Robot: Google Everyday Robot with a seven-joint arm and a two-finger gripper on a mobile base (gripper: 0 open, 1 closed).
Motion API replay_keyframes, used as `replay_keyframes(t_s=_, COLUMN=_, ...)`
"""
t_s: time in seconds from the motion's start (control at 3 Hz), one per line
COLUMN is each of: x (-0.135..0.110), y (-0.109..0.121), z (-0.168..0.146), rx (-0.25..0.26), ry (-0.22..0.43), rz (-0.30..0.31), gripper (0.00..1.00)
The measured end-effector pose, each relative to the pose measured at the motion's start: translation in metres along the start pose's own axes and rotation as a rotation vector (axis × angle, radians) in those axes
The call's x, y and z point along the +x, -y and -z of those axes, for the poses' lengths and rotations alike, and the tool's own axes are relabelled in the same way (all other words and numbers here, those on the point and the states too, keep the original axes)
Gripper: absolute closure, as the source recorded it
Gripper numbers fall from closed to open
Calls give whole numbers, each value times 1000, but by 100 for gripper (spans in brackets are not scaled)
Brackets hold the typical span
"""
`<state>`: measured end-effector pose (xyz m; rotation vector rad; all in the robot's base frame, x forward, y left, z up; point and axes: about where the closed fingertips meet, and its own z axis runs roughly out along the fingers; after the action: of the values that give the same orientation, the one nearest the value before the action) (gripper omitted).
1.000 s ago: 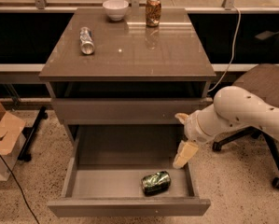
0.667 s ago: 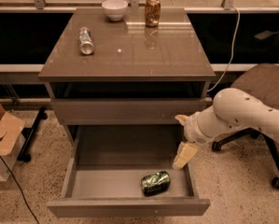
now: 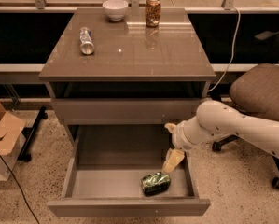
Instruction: Pick green can from middle drawer and place on counter
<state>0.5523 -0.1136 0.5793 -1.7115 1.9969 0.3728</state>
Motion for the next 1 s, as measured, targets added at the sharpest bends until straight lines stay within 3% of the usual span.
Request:
replay_keyframes(t_s=0.67, x=27, y=-10, z=-68, rx=-91, ry=37, rz=-38, gripper=0)
replay_keyframes(t_s=1.0, x=56, y=-18, z=-116, rx=-137, ry=62, rz=-105, gripper=0)
